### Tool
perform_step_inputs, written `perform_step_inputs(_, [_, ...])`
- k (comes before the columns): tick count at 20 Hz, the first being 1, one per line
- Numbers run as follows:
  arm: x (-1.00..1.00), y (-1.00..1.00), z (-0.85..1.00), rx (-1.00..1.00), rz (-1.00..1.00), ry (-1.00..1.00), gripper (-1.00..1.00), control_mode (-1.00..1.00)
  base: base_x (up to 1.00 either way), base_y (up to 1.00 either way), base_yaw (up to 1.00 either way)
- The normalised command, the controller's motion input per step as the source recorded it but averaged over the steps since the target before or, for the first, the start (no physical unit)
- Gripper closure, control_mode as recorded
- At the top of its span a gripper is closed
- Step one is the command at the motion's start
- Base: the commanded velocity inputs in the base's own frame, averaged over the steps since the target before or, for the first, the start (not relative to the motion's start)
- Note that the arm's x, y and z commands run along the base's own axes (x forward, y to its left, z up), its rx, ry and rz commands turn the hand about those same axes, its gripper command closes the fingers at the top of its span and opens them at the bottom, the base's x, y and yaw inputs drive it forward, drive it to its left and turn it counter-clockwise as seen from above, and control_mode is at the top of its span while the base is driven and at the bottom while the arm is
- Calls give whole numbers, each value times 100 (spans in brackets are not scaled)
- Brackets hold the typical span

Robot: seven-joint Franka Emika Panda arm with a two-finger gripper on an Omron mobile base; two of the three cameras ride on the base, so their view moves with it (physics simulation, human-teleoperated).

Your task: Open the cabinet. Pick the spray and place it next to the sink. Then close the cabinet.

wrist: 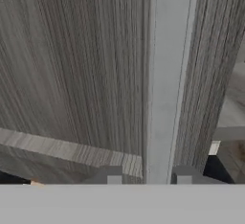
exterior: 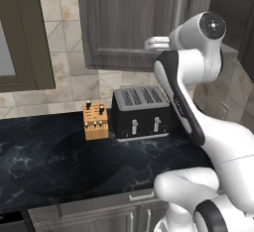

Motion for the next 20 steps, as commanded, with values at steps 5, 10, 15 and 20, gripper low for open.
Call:
perform_step_inputs(5, [-61,28,9,0,0,0,100,-100,0,0,0])
perform_step_inputs(10, [-61,34,8,0,0,0,100,-100,0,0,0])
perform_step_inputs(15, [-51,40,6,0,0,0,100,-100,0,0,0])
perform_step_inputs(20, [-39,49,6,0,0,0,100,-100,0,0,0])
